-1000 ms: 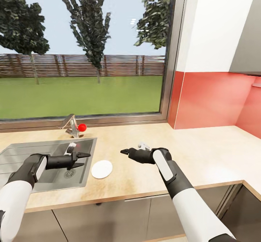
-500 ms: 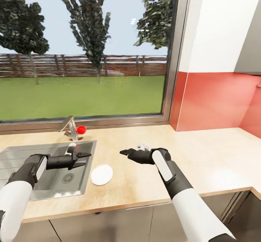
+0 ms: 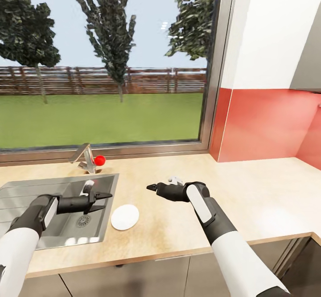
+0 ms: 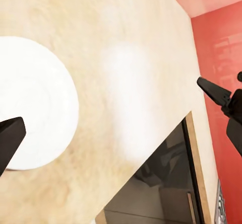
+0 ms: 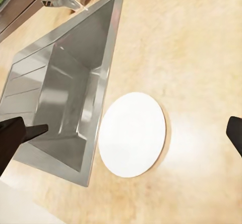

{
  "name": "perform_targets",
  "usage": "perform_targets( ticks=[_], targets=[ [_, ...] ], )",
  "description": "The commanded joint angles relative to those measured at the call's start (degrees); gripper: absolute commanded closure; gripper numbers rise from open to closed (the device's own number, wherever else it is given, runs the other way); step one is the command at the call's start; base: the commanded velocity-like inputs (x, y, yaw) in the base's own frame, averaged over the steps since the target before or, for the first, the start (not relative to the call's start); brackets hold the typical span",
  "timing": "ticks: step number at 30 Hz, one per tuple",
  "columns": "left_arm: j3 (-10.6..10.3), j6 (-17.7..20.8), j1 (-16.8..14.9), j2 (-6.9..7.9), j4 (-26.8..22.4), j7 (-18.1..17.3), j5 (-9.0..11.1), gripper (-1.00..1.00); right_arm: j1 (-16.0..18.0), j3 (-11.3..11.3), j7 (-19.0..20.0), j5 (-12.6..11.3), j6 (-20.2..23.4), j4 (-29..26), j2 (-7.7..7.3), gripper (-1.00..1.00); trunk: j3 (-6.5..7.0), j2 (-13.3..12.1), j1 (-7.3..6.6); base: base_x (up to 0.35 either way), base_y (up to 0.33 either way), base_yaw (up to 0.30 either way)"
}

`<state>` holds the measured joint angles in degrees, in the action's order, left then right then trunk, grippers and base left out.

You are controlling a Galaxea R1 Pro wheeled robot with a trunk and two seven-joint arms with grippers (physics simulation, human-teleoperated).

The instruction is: Set up a coffee station on the kitchen countertop: keep the coffee maker on the countertop, move the bottle of coffee from the kitchen shelf to the counter next to the coffee maker, place a paper coffee filter on top of the coffee maker, put the saucer next to the coffee maker with the coffee cup on the saucer, and place the electric kettle next to the coffee maker.

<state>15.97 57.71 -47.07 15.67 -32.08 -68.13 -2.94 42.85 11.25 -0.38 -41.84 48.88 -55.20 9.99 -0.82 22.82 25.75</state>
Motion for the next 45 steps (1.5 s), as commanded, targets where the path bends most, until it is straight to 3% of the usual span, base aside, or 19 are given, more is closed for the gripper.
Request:
perform_targets(
  ticks=[1,15,31,40,45],
  targets=[
    [0.19,0.48,-0.01,-0.04,0.01,-0.34,-0.32,-1.00,0.04,0.00,-0.03,-0.01,0.20,-0.05,0.00,-1.00,-0.09,0.10,0.03,0.000,0.000,0.000],
    [0.35,0.13,1.31,-0.71,0.05,-0.40,-0.32,-1.00,0.04,-0.09,-0.37,0.09,0.26,1.90,0.00,-1.00,-0.09,0.10,0.03,0.000,0.000,0.020],
    [0.46,-0.14,1.95,-0.94,1.21,-1.20,-0.23,-1.00,-0.02,-0.09,-0.22,0.04,0.24,6.06,0.00,-1.00,-0.54,0.10,0.03,0.144,0.000,0.213],
    [0.46,-0.32,1.98,-1.83,1.24,-1.85,-0.31,-1.00,-0.05,-0.26,-0.08,0.05,0.22,8.24,0.00,-1.00,-0.67,0.10,0.03,0.124,0.000,0.059],
    [0.46,-0.20,2.06,-3.70,1.26,-1.91,-0.32,-1.00,-0.05,-0.34,-0.10,-0.01,0.21,9.75,0.00,-1.00,-0.67,0.10,0.03,0.005,0.000,0.002]
  ],
)
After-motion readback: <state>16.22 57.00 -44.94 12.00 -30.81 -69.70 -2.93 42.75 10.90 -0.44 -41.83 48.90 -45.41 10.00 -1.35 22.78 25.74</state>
